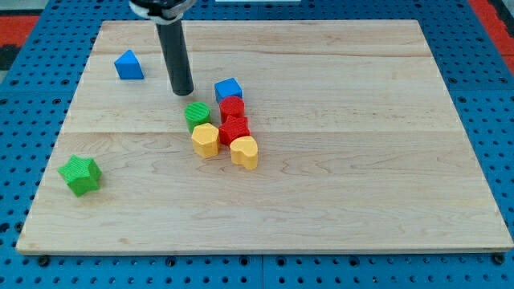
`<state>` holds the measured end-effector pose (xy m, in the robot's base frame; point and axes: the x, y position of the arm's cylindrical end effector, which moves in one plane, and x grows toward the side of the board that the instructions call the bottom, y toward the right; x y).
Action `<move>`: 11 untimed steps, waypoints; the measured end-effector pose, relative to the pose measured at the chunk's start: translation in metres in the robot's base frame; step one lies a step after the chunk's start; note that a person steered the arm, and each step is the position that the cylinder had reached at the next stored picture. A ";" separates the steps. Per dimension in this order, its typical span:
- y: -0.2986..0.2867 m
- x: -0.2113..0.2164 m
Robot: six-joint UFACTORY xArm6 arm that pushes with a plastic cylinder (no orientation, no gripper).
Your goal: Place the blue cube to the center of the board
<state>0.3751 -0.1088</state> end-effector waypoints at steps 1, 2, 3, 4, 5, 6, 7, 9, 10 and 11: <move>0.064 -0.004; 0.083 -0.020; 0.103 -0.018; 0.112 -0.030; 0.117 -0.032; 0.147 -0.031; 0.162 -0.034; 0.168 0.023; 0.137 0.029; 0.162 0.001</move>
